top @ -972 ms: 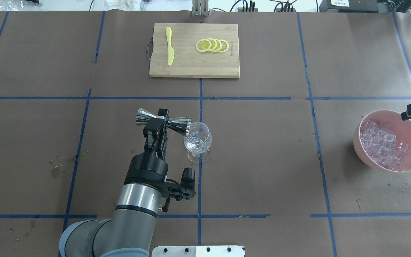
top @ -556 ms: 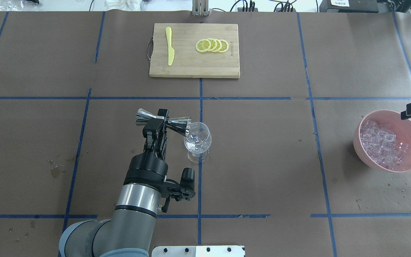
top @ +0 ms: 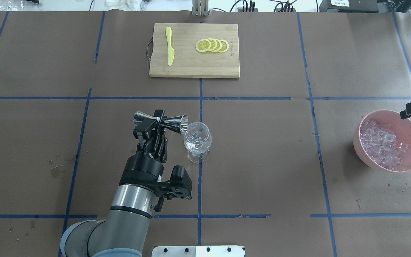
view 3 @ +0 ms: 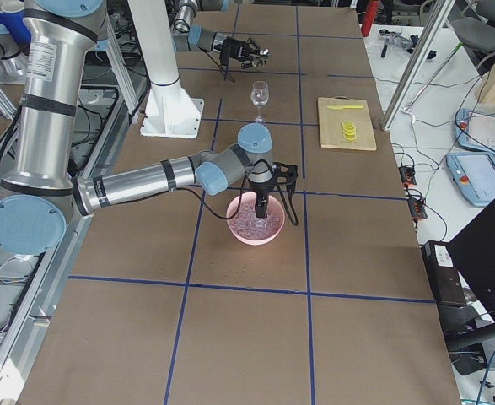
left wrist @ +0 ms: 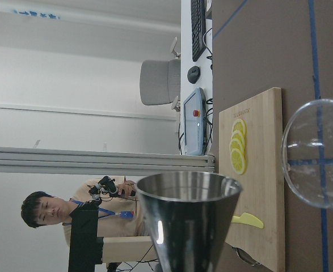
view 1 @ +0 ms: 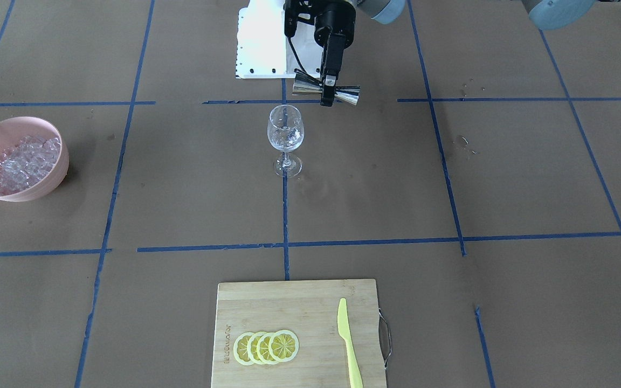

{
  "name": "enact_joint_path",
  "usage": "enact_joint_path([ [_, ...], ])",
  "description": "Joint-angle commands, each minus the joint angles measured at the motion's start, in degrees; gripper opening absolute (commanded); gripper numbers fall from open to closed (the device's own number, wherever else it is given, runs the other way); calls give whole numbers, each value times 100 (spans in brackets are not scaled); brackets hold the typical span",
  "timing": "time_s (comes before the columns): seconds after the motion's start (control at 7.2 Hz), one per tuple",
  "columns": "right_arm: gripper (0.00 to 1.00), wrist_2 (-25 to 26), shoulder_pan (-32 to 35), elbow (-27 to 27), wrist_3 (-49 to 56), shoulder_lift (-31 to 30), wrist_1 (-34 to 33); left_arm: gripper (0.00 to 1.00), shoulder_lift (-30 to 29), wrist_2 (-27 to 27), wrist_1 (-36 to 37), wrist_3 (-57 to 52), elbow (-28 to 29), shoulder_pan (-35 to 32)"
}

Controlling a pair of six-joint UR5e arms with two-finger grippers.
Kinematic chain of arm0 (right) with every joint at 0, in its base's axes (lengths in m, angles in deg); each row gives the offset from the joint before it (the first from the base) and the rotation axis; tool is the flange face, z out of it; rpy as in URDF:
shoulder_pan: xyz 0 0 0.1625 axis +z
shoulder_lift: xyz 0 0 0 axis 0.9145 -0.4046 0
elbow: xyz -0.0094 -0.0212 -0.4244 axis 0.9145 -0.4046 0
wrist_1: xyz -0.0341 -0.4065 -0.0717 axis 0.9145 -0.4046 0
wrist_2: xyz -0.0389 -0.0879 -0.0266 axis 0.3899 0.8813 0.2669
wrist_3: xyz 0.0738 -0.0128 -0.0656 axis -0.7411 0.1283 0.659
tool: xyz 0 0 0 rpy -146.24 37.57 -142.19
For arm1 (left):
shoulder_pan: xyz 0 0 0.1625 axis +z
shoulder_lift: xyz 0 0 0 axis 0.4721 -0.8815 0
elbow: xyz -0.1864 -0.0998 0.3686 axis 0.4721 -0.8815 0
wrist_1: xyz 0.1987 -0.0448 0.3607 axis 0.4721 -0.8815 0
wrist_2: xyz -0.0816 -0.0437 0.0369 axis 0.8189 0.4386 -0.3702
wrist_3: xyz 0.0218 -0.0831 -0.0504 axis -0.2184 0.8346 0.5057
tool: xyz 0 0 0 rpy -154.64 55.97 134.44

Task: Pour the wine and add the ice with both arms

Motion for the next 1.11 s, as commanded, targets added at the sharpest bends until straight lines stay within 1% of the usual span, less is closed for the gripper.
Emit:
enact_joint_path([
  [0.0, 100, 0, 0, 10, 0, 3, 7, 0, 336, -123, -422, 210, 46, -53],
  [0.28, 100, 44, -70, -121, 26, -5, 16, 0, 643, -124, -467, 193, -68, -115],
  [0.42, 100, 131, -149, -131, 26, -5, 16, 0, 1062, -124, -476, 202, -199, -124],
  [0.56, 100, 201, -254, -148, 26, -5, 16, 0, 1502, -124, -685, 193, -279, -159],
  [0.69, 100, 298, -351, -262, 9, 3, 225, 0, 2054, -124, -1244, 149, -289, -185],
  [0.83, 100, 299, -456, -628, -287, -5, 836, 0, 2451, -124, -1659, 114, -297, -203],
  [0.97, 100, 386, -657, -867, -681, 3, 1373, 0, 2716, -124, -2011, 35, -297, -212],
])
